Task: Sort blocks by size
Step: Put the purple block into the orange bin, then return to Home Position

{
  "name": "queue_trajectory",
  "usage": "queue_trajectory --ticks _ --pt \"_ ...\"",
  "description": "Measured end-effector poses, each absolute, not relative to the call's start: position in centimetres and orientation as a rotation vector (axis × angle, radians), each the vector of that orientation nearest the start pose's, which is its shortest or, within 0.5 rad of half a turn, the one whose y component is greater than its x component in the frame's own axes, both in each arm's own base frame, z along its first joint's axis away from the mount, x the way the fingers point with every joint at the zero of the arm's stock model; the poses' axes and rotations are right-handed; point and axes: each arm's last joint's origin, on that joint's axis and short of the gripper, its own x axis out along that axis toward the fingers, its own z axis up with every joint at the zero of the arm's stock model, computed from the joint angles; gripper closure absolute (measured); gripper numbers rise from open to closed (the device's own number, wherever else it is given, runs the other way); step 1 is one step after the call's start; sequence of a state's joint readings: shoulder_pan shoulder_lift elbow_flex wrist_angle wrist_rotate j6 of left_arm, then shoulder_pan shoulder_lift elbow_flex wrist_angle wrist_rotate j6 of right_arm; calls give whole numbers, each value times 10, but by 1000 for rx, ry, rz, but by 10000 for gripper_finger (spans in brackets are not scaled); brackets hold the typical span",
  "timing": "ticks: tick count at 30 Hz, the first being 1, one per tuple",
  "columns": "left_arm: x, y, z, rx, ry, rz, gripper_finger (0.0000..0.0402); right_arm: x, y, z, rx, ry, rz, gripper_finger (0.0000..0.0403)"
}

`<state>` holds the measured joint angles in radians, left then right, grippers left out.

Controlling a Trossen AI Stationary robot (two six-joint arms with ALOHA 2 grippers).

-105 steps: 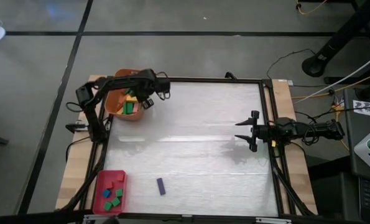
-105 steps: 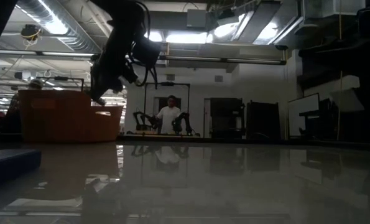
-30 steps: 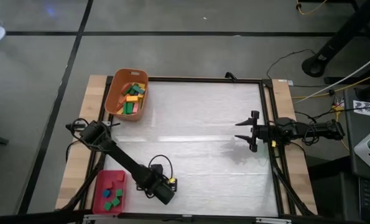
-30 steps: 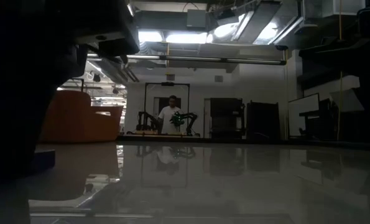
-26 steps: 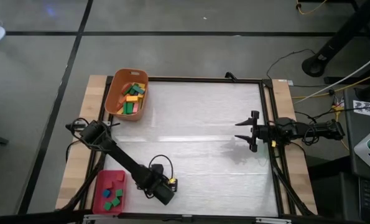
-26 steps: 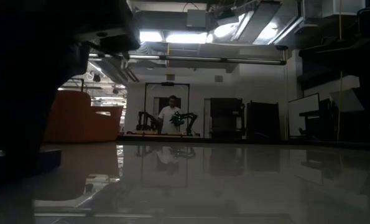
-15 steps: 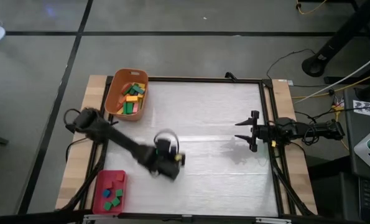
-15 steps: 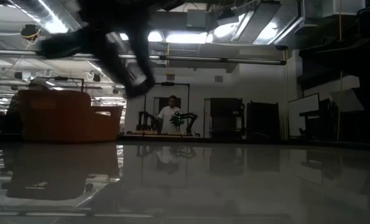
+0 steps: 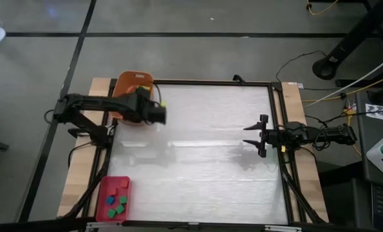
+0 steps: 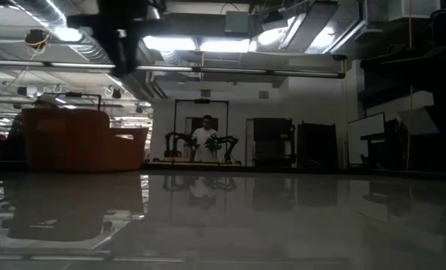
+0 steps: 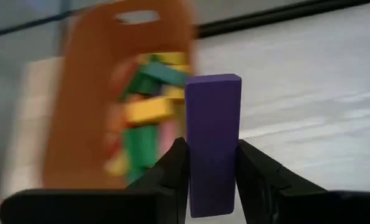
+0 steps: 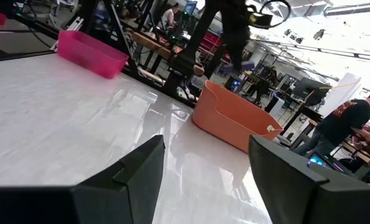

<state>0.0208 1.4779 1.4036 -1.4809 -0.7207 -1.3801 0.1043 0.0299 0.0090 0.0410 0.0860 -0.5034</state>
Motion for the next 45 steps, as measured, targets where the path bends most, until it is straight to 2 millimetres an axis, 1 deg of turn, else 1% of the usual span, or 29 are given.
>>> queue_trajectory --ticks 3,6,10,15,18,24,28,30,33,36,38,41,45 --pt "230 45 322 -503 852 1489 312 99 8 168 -501 -23 13 171" --pt "227 61 322 -474 900 1502 301 99 8 168 -502 -23 13 171" --pt "228 77 322 -453 920 1478 282 99 8 168 -502 -23 13 171" --pt "227 88 323 -335 992 1431 271 99 8 168 -502 -22 13 171" --pt "225 94 323 -283 1014 1437 270 99 8 168 -502 -22 13 171" --pt "220 105 324 -240 1053 1455 271 99 8 168 -502 -22 14 171" --pt "219 103 326 -146 1115 1387 271 99 8 168 -501 -22 14 171" --pt "216 99 331 -79 1120 1355 271 99 8 168 -502 -21 14 171" --pt "207 92 337 -21 1092 1310 271 99 8 168 -502 -21 14 171" --pt "190 85 333 -13 1011 1276 271 99 8 168 -502 -21 14 171" --pt "177 81 323 -25 948 1258 271 99 8 168 -502 -20 14 171" --pt "159 74 300 -83 876 1204 271 99 8 168 -502 -20 14 171" --pt "146 64 268 -312 767 1128 271 99 8 168 -502 -20 14 171"
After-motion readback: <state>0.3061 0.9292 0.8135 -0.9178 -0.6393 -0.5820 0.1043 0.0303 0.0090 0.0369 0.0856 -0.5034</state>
